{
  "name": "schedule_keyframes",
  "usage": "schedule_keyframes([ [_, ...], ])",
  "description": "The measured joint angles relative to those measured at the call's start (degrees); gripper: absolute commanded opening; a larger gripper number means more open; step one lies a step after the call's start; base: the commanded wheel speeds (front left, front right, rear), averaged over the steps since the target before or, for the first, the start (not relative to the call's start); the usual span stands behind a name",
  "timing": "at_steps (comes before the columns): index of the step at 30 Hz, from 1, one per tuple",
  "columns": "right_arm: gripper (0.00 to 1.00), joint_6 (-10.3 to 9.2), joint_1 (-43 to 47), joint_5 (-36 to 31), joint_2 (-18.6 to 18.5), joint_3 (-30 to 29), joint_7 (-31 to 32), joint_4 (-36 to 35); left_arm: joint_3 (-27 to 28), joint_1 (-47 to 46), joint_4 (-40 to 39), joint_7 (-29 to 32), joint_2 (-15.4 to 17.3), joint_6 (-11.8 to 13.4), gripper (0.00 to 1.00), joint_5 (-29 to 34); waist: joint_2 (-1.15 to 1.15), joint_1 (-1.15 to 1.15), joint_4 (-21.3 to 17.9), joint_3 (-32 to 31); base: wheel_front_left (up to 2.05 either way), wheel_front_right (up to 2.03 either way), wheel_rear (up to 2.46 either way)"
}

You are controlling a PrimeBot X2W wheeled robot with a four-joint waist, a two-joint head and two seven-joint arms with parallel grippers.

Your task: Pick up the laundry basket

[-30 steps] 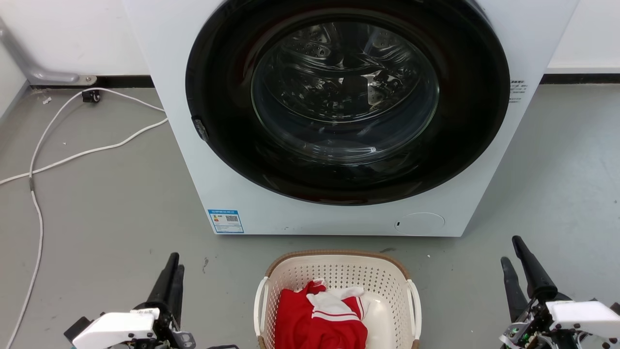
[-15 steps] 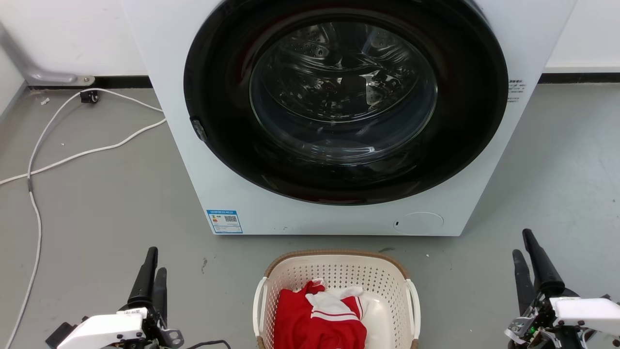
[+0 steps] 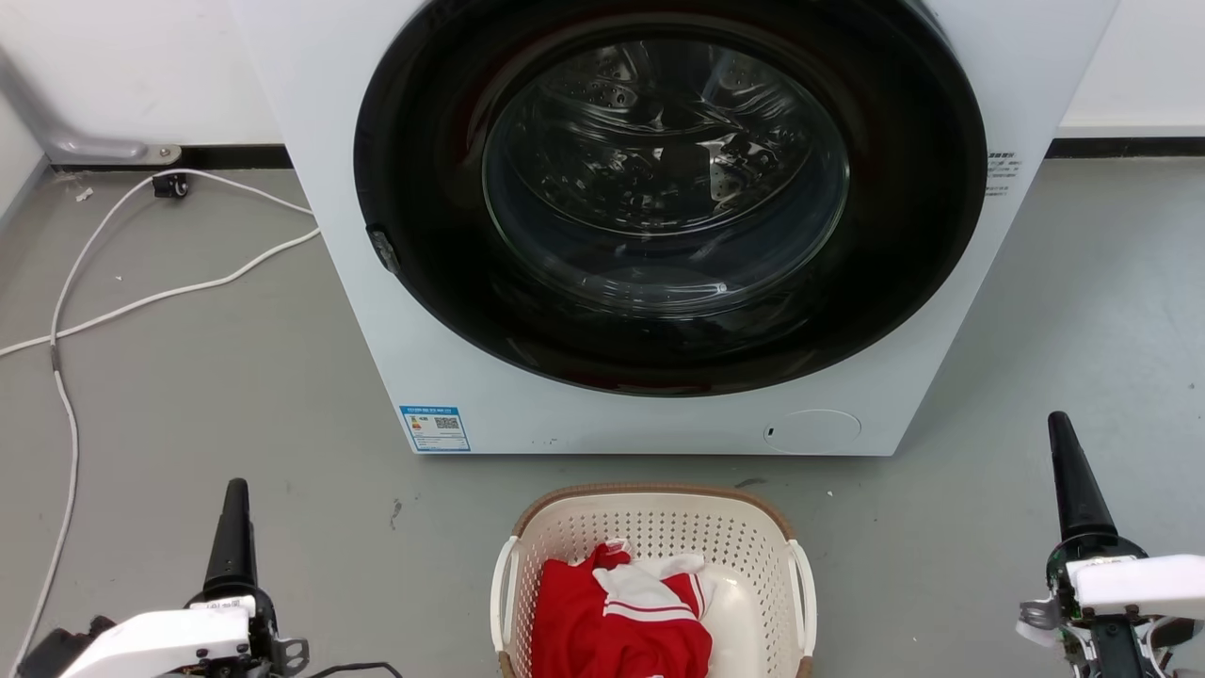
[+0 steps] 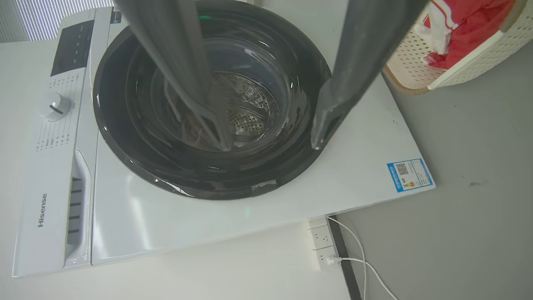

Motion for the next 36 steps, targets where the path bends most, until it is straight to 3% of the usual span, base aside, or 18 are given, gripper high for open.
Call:
schedule_keyframes([
  [5,1.00,0.00,-0.1,-9.0,0.0,0.4,-1.0,-2.4,0.3,0.0,-4.2,-1.1,0.0,1.9,1.00,9.6,0.00,0.00,0.0,0.3,0.00,0.00,0.00],
  [13,1.00,0.00,-0.3,-21.8,0.0,2.4,-2.6,-6.3,-5.2,1.2,-12.3,-2.6,0.0,7.1,1.00,25.6,0.00,0.00,0.0,0.4,0.00,0.00,0.00],
  [25,1.00,0.00,0.0,-37.6,0.0,6.0,-4.7,-10.5,-10.1,2.2,-18.4,-4.7,0.1,8.0,1.00,40.4,0.00,0.00,-0.4,0.6,0.00,0.00,0.00],
  [30,1.00,0.01,0.5,-42.3,0.0,6.5,-5.6,-10.5,-12.9,2.5,-19.0,-5.5,1.0,10.0,1.00,46.5,0.00,0.00,-0.7,0.6,0.00,0.00,0.00],
  [36,1.00,0.01,0.7,-47.4,0.0,6.4,-6.5,-10.4,-17.5,3.0,-18.5,-6.4,3.8,14.0,1.00,51.9,0.00,0.00,-0.8,0.6,0.00,0.00,0.00],
])
